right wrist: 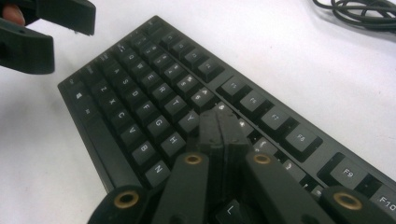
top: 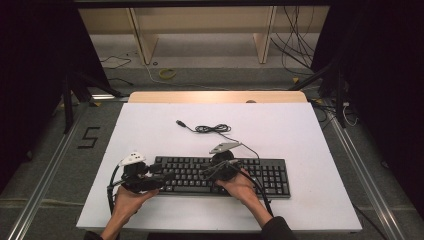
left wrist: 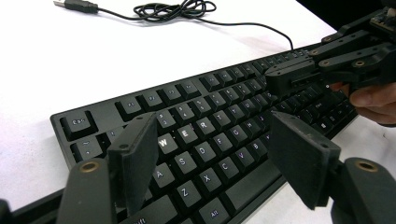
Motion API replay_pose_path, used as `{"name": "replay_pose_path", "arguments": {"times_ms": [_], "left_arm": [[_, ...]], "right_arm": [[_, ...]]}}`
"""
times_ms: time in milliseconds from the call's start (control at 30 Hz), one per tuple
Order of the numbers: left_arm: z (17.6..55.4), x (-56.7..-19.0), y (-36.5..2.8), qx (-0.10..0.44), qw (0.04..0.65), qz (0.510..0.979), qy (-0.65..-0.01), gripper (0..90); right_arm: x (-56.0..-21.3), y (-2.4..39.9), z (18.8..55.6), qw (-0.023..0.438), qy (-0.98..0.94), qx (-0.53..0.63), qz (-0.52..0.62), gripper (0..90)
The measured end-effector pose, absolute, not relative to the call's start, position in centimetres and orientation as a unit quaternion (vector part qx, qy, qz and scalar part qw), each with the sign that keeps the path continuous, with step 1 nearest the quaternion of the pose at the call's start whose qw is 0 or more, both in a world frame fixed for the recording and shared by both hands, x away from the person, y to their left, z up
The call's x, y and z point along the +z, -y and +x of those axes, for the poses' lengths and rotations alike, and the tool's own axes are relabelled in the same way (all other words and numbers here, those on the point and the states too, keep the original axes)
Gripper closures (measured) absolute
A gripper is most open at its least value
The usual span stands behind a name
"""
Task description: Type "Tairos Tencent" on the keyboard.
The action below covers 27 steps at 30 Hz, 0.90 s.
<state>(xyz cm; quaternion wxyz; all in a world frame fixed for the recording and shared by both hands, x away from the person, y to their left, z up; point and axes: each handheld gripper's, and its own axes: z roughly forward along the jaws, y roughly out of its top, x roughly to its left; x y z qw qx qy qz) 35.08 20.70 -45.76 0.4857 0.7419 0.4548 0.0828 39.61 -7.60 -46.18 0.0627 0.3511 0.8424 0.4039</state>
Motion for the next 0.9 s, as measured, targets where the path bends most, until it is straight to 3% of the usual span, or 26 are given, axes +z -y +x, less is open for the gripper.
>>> {"name": "replay_pose_path", "arguments": {"times_ms": [900], "left_arm": [[35.2,-45.8,-21.0,0.087,0.483,0.741,-0.458,31.4]], "right_arm": [[-47.6,7.0,40.0,0.073,-0.855,0.367,0.359,90.0]]}}
